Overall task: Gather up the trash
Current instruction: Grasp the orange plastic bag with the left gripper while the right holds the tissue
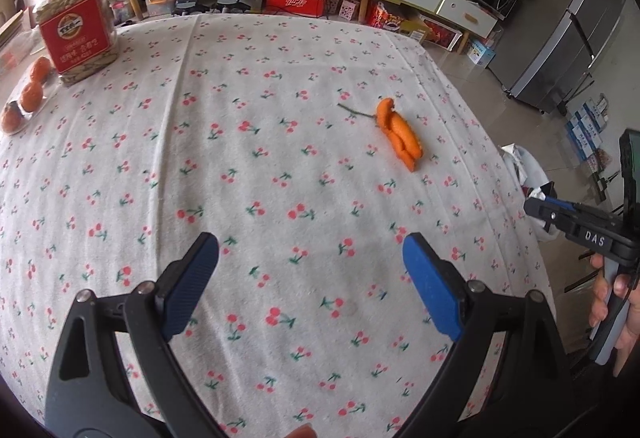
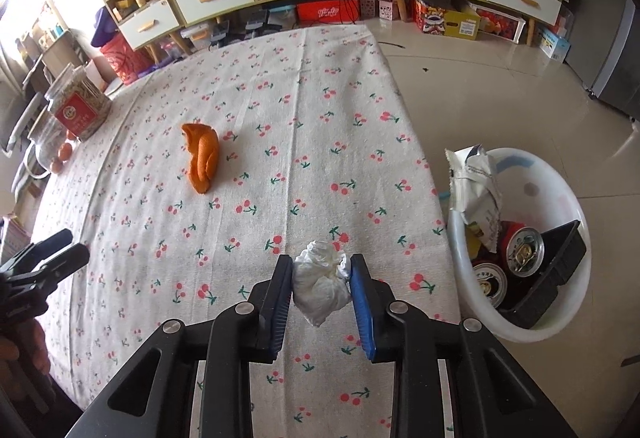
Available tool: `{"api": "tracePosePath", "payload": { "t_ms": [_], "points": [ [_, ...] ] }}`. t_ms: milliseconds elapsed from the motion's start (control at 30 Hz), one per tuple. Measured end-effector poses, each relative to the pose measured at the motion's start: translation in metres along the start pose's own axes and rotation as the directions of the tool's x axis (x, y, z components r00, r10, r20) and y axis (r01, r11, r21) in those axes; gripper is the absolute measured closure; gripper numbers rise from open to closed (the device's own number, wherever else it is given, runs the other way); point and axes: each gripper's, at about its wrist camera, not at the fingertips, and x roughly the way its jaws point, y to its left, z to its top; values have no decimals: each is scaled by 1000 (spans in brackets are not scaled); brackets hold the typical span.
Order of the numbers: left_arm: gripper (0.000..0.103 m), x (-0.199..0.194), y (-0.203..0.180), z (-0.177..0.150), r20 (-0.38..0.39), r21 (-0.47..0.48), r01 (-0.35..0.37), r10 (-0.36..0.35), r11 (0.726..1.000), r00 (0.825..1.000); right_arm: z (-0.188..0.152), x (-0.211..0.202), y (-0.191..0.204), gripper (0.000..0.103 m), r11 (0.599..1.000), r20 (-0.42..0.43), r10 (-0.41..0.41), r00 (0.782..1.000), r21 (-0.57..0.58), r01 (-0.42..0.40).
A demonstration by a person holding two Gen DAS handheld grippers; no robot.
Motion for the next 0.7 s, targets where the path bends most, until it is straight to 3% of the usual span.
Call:
{"api": "tracePosePath", "payload": {
  "t_ms": [433,600,700],
  "points": [
    [16,54,-52,41,31,-49,81,-80,996,996,-8,-26,-45,74,997,46,10,999,71,-14],
    [39,84,-76,51,-24,-50,63,-64,997,998,-8,-29,-62,74,994,52,4,999,109,-10],
    [44,93,-77,54,-20,-52,32,-33,998,999,-7,-30,-69,74,992,57,1,998,126,-8]
  ]
}}
